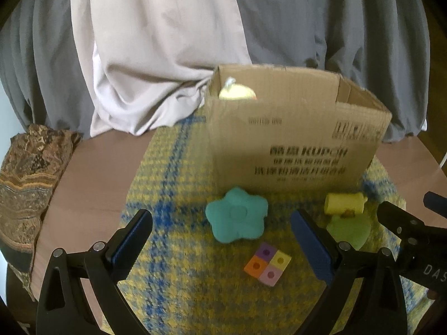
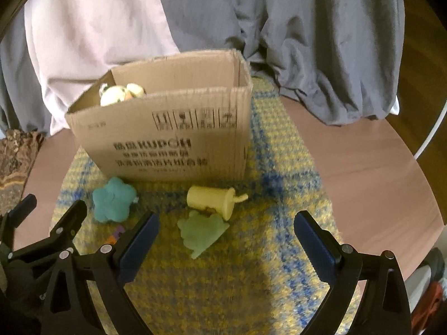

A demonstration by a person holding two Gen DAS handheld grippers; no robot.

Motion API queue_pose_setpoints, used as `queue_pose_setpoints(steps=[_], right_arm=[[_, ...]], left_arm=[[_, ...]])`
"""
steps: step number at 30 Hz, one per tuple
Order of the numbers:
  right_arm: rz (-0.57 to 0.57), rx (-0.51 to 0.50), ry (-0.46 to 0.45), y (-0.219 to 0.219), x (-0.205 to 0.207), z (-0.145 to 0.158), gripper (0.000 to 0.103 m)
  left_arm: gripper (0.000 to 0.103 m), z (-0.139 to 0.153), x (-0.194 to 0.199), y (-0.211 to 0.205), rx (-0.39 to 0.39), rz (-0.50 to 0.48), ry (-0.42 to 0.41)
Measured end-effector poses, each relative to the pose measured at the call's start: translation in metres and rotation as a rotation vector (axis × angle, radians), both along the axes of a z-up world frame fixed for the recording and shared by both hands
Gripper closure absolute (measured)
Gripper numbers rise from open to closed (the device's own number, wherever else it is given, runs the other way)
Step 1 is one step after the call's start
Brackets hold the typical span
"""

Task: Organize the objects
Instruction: 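Withdraw both grippers from the box toward the remaining toys, then grasp the block cube with left gripper while right gripper grasps green frog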

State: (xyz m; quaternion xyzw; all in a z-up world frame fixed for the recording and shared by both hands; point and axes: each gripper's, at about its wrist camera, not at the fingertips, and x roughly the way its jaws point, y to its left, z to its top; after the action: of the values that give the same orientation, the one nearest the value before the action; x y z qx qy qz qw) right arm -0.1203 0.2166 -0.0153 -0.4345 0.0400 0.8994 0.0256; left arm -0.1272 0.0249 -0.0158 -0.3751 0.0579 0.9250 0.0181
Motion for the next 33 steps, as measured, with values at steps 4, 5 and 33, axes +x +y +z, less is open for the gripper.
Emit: queue_pose_setpoints(steps=[4, 5, 33], right_arm=[[0.011, 0.01, -0.022, -0.003, -0.001, -0.016, 0.006], [0.012, 0.007, -0.028, -0.003, -0.001, -0.019, 0.006], [0.084, 0.056, -0.078, -0.019, -0.012, -0.059, 0.006]], left_arm=[[0.002, -0.018, 0.003, 0.0, -0.011, -0.007, -0.025], [0.002, -0.021, 0.002, 0.0, -0.011, -0.007, -0.031], [0.007, -0.081, 0.003, 0.024, 0.007, -0.115, -0.171]])
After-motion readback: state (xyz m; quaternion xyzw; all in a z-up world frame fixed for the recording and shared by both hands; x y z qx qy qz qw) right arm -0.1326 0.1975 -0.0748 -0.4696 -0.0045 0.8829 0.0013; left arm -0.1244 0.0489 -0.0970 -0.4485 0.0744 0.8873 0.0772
